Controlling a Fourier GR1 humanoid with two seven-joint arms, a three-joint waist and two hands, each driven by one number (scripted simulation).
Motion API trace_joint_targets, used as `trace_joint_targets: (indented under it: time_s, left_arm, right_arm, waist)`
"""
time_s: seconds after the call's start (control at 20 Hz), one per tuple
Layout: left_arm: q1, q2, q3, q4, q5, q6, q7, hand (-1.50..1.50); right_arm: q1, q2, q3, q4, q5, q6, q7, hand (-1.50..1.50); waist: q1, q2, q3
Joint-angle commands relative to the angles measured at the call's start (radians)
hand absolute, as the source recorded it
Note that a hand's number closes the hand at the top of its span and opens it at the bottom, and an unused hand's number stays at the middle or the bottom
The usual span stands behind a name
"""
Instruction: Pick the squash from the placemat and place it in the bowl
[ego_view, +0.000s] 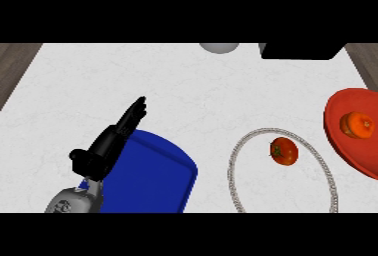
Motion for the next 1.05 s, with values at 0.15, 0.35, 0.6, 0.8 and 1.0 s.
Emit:
trace_joint_targets:
  time_s: [0.15, 0.35, 0.6, 0.8, 1.0]
  left_arm:
    - [-0.01, -0.012, 0.003, -0.009, -0.009, 0.003, 0.002, 0.0]
    - [0.009, 0.004, 0.012, -0.011, 0.002, -0.018, -0.009, 0.0]
    - [0.021, 0.023, 0.026, -0.011, 0.01, -0.038, -0.012, 0.0]
    - [0.005, -0.007, 0.01, 0.029, -0.015, -0.018, -0.043, 0.0]
    - [-0.017, 0.003, 0.031, 0.006, 0.011, -0.031, -0.012, 0.0]
  right_arm:
    - [-0.01, -0.17, -0.159, 0.183, -0.135, 0.113, -0.045, -1.5]
    - [0.049, -0.253, -0.249, 0.298, -0.197, 0.151, -0.106, -1.5]
    - [0.175, -0.329, -0.321, 0.37, -0.25, 0.217, -0.245, -1.5]
    - [0.211, -0.388, -0.339, 0.405, -0.263, 0.289, -0.263, -1.5]
    - [0.256, -0.382, -0.348, 0.43, -0.275, 0.364, -0.315, -1.5]
  waist:
    - [0.001, 0.003, 0.001]
    - [0.007, 0.007, 0.004]
    - [0.001, 0.008, 0.006]
    - [0.0, 0.012, 0.009]
    - [0.004, 0.011, 0.011]
